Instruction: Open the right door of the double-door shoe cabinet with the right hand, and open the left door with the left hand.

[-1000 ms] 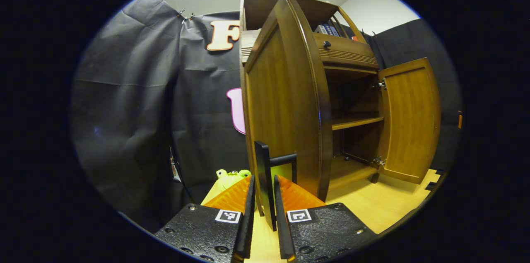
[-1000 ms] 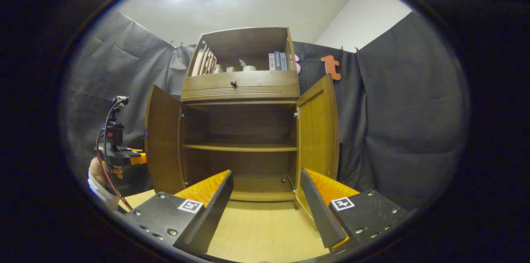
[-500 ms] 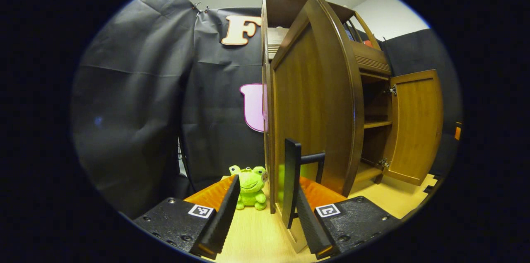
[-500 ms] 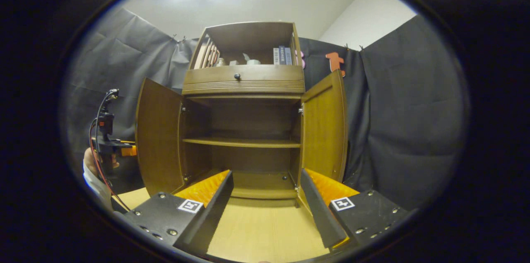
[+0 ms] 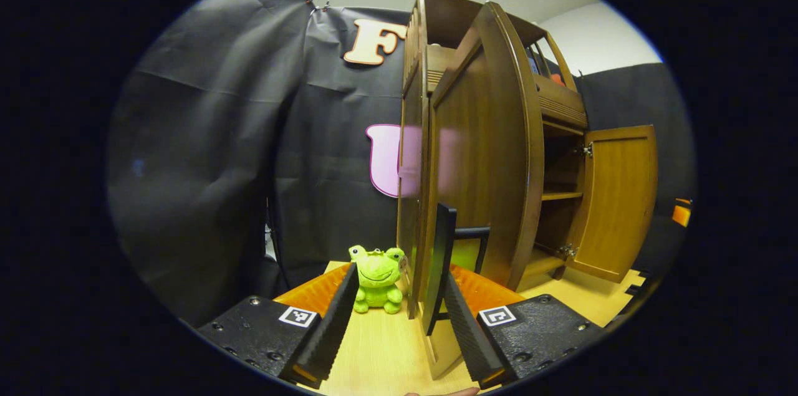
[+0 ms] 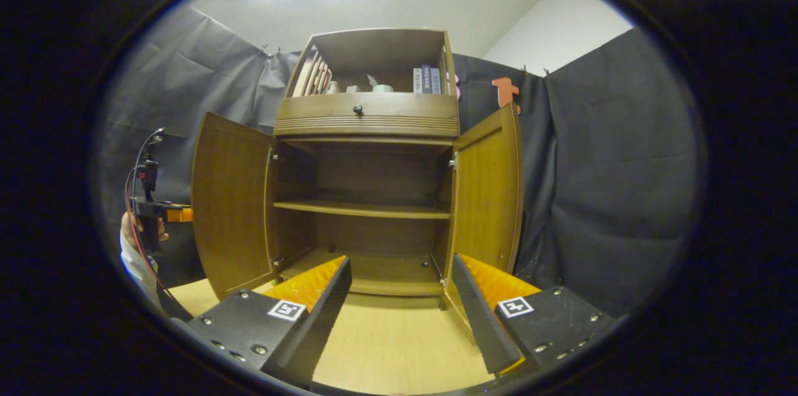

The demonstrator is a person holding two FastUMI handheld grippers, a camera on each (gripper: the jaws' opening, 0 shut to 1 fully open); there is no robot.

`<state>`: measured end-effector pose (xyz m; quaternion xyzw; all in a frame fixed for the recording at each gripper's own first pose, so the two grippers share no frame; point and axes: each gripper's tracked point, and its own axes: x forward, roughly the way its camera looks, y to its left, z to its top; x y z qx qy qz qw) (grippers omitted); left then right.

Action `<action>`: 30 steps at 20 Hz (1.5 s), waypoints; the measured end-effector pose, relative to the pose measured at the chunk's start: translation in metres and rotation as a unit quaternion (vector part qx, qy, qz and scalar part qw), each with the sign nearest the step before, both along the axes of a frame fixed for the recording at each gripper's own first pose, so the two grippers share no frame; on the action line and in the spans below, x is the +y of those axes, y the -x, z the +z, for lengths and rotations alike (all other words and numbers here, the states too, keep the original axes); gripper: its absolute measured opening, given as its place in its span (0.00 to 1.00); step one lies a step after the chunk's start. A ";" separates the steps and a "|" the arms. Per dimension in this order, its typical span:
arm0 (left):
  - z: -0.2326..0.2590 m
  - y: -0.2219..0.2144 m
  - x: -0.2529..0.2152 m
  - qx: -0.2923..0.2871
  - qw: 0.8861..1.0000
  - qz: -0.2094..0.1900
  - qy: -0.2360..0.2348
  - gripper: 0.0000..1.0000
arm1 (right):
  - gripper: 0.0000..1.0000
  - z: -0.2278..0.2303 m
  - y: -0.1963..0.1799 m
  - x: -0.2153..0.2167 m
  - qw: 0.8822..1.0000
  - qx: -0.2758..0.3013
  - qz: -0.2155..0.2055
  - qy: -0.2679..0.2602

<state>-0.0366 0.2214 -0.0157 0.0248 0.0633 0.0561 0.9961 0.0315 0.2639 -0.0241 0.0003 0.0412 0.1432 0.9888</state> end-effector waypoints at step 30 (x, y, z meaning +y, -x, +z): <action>0.076 -0.013 -0.177 -0.093 0.993 0.077 -0.008 0.96 | 0.94 0.022 -0.027 -0.056 0.999 -0.011 -0.030 -0.011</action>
